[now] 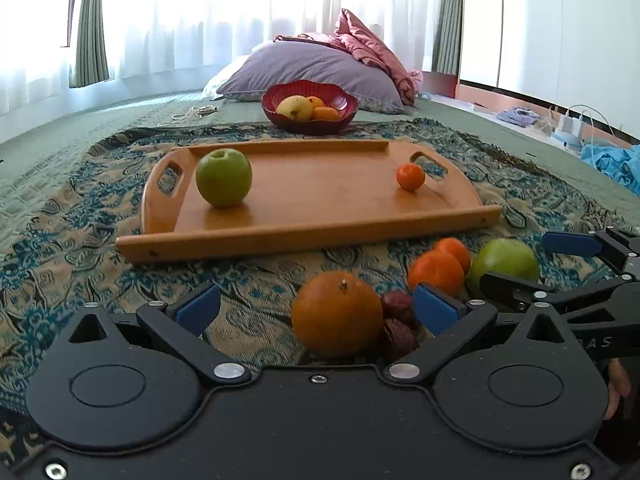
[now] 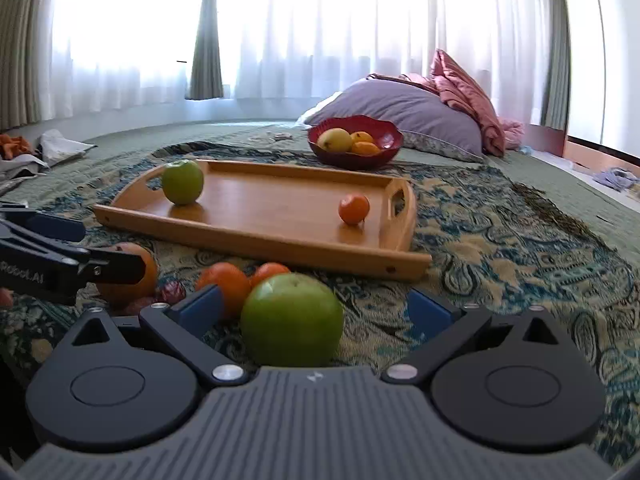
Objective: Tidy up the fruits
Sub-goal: 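Move both grippers back toward the remaining fruit beside the tray, then grasp the brown-orange citrus with the left gripper while the right gripper grasps the second green apple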
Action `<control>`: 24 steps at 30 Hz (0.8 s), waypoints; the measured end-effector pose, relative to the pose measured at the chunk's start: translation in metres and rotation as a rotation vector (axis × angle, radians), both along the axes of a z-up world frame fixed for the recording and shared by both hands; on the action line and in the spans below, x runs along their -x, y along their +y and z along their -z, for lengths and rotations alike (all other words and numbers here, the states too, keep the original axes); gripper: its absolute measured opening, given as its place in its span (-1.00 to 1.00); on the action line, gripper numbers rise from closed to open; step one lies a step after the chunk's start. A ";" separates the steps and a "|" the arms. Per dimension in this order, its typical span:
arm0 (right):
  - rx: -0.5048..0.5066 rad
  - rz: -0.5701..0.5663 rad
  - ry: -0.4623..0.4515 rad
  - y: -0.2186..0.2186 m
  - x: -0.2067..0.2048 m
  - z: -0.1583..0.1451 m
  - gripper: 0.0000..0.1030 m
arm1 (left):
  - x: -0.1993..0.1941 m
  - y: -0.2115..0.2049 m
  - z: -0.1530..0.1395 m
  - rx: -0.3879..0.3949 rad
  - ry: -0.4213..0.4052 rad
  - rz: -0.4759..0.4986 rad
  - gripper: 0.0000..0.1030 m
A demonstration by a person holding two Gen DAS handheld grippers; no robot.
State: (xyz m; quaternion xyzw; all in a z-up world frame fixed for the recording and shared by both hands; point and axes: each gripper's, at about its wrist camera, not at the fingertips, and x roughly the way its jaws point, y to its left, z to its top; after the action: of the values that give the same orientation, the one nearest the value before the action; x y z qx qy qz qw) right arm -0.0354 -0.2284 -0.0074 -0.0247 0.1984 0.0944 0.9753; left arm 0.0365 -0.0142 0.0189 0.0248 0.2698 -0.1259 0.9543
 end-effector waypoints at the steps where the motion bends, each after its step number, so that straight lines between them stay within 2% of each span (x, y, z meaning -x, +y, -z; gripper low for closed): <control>1: -0.003 0.005 0.000 0.001 0.001 0.002 1.00 | 0.001 0.000 0.001 -0.003 0.000 -0.002 0.99; 13: -0.002 0.032 0.000 0.008 0.009 0.017 1.00 | 0.009 0.003 0.008 0.002 -0.027 0.006 0.93; 21: -0.005 0.025 0.014 0.010 0.011 0.022 1.00 | 0.012 0.002 0.011 0.022 0.004 0.054 0.37; 24: -0.008 0.014 0.020 0.012 0.011 0.023 1.00 | 0.014 0.001 0.010 0.043 0.007 0.057 0.23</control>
State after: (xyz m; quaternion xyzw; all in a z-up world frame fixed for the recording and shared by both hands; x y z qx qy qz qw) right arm -0.0460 -0.2165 -0.0302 -0.0185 0.2078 0.0887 0.9740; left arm 0.0229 -0.0133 0.0085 0.0114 0.2695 -0.1590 0.9497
